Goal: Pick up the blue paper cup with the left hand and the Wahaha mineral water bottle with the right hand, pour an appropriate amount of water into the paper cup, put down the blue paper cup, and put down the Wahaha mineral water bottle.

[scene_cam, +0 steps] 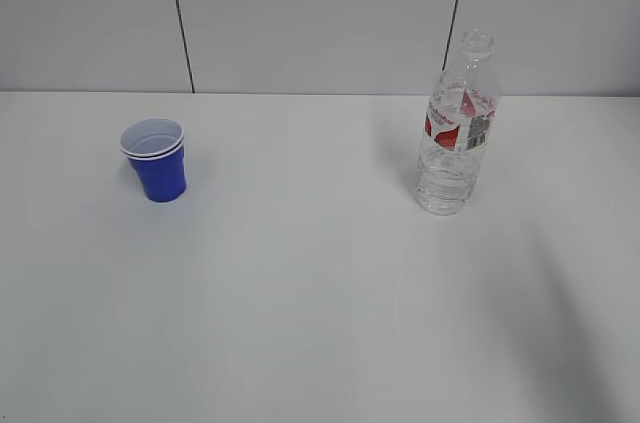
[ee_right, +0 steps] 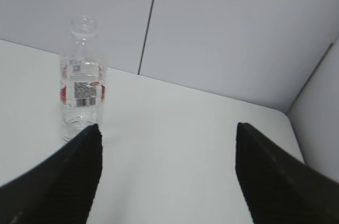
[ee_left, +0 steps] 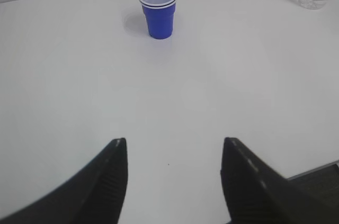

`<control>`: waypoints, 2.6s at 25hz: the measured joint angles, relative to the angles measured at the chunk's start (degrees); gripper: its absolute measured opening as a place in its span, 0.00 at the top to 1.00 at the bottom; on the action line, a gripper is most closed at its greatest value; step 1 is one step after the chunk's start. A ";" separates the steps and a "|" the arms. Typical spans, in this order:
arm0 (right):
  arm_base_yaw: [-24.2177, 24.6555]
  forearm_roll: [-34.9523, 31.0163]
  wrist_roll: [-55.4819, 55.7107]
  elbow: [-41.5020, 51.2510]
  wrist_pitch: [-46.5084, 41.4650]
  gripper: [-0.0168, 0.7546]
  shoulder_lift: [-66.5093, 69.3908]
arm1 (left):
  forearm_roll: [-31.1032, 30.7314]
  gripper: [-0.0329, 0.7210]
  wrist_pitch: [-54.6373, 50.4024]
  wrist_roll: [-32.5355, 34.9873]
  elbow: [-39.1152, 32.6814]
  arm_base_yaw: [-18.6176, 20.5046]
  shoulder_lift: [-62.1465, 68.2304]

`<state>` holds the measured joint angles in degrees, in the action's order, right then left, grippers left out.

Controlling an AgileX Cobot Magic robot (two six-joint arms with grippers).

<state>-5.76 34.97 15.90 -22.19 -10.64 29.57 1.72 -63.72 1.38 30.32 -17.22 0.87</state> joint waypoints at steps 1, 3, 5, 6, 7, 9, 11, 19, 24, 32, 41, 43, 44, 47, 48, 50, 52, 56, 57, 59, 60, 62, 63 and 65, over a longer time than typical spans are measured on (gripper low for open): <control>0.00 0.35 0.00 0.00 -2.06 0.22 -1.46 | 0.00 0.39 0.00 0.00 0.00 0.00 0.00; 0.00 0.47 0.00 0.00 -5.50 0.22 -3.84 | 0.00 0.39 0.00 0.00 0.00 0.00 0.00; 0.00 0.47 0.05 0.00 -7.16 0.22 -5.09 | 0.00 0.39 0.00 0.00 0.00 0.00 0.00; 0.00 -0.33 0.05 -0.12 -10.30 0.22 -7.33 | 0.00 0.39 0.00 0.00 0.00 0.00 0.00; 0.00 -1.51 0.05 -0.59 -12.47 0.22 -8.41 | 0.00 0.39 0.00 0.00 0.00 0.00 0.00; 0.00 -4.36 0.05 -2.11 -17.54 0.22 -10.21 | 0.00 0.39 0.00 0.00 0.00 0.00 0.00; 0.00 -7.89 0.05 -4.44 -22.81 0.22 -11.96 | 0.00 0.39 0.00 0.00 0.00 0.00 0.00; 0.00 -13.84 -2.77 -10.50 -39.74 0.22 -17.24 | 0.00 0.39 0.10 0.00 0.00 0.00 0.00; 0.00 -19.86 -8.13 -10.59 -49.02 0.24 -21.79 | 0.00 0.39 0.10 0.00 0.00 0.00 0.00; 0.00 -25.94 -12.40 -10.72 -57.78 0.26 -29.74 | 0.00 0.39 0.10 0.00 0.00 0.00 0.00; 0.00 -26.44 -13.11 -6.82 -56.48 0.27 -30.67 | 0.00 0.39 0.10 0.00 0.00 0.00 0.00; 0.00 -26.44 -13.36 -6.55 -56.12 0.28 -30.67 | 0.00 0.39 0.10 0.00 0.00 0.00 0.00; 0.00 -26.44 -13.74 -6.55 -55.98 0.29 -30.67 | 0.00 0.39 0.10 0.00 0.00 0.00 0.00; 0.00 -26.44 -14.80 -6.55 -55.84 0.31 -30.67 | 0.00 0.39 0.10 0.00 0.00 0.00 0.00; 0.00 -26.44 -15.03 -6.55 -55.84 0.31 -30.67 | 0.00 0.39 0.10 0.00 0.00 0.00 0.00; 0.00 -26.44 -15.17 -6.55 -55.84 0.31 -30.67 | 0.00 0.39 0.10 0.00 0.00 0.00 0.00; 0.00 -26.44 -15.21 -6.55 -55.84 0.32 -30.67 | 0.00 0.39 0.10 0.00 0.00 0.00 0.00; 0.00 -26.44 -15.30 -6.55 -55.84 0.32 -30.67 | 0.00 0.39 0.10 0.00 0.00 0.00 0.00; 0.00 -26.44 -15.30 -6.55 -55.84 0.32 -30.67 | 0.00 0.39 0.10 0.00 0.00 0.00 0.00; 0.00 -26.44 -15.30 -6.55 -55.81 0.32 -30.67 | 0.00 0.39 0.10 0.00 0.00 0.00 0.00; 0.00 -26.44 -15.30 -6.55 -55.72 0.32 -30.67 | 0.00 0.39 0.10 0.00 0.00 0.00 0.00; 0.00 -26.44 -15.30 -6.55 -55.72 0.32 -30.67 | 0.00 0.39 0.10 0.00 0.00 0.00 0.00; 0.00 -26.44 -15.30 -6.55 -55.72 0.32 -30.67 | 0.00 0.39 0.10 0.00 0.00 0.00 0.00; 0.00 -26.44 -15.44 -6.55 -55.72 0.32 -30.67 | 0.00 0.39 0.10 0.00 0.00 0.00 0.00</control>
<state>-5.76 8.54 0.46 -28.75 -66.36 -1.10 1.72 -63.62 1.38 30.32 -17.22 0.87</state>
